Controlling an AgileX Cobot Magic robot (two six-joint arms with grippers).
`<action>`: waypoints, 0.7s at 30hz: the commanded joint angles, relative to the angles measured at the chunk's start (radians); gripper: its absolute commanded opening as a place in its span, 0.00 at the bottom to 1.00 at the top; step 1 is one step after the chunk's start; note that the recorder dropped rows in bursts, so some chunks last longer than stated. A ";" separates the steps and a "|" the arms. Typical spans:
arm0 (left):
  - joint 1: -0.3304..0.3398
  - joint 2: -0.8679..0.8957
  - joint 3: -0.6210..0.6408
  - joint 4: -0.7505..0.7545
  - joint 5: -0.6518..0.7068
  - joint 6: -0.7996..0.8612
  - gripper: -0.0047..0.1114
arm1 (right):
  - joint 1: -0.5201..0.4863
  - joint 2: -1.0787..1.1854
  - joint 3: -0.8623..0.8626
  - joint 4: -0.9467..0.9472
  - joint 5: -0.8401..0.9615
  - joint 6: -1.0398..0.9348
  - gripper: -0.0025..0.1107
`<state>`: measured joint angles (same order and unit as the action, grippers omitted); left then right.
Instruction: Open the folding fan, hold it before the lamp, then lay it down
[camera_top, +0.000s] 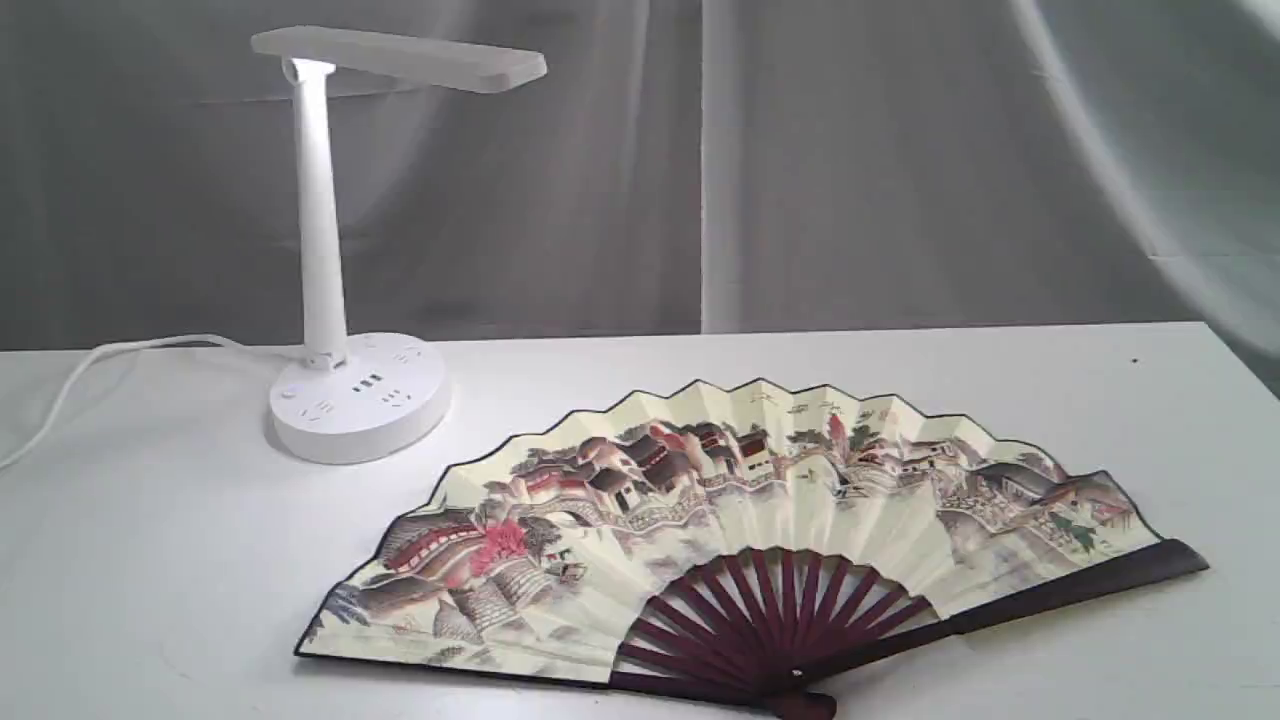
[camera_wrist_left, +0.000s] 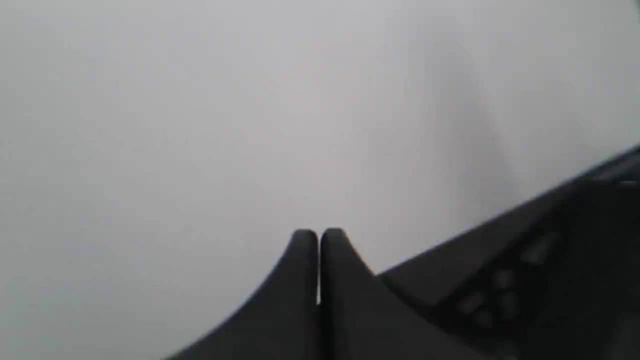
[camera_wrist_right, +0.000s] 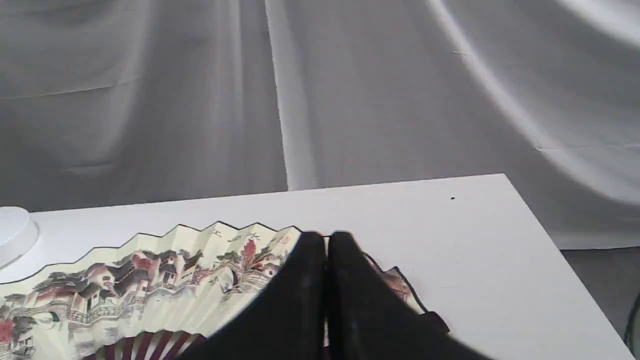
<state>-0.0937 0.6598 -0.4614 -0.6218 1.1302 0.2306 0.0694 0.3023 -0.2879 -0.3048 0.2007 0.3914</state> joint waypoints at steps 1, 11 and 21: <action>-0.003 -0.009 -0.123 0.362 0.048 -0.257 0.04 | 0.003 -0.006 0.003 0.010 -0.014 0.005 0.02; -0.003 -0.393 -0.240 0.471 -0.263 -0.278 0.04 | 0.003 -0.006 0.003 0.001 -0.003 -0.002 0.02; -0.004 -0.659 -0.290 0.704 -0.131 -0.423 0.04 | 0.003 -0.050 0.018 -0.010 0.014 -0.002 0.02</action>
<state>-0.0937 0.0051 -0.7435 0.0735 0.9786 -0.1676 0.0694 0.2693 -0.2791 -0.3023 0.2092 0.3914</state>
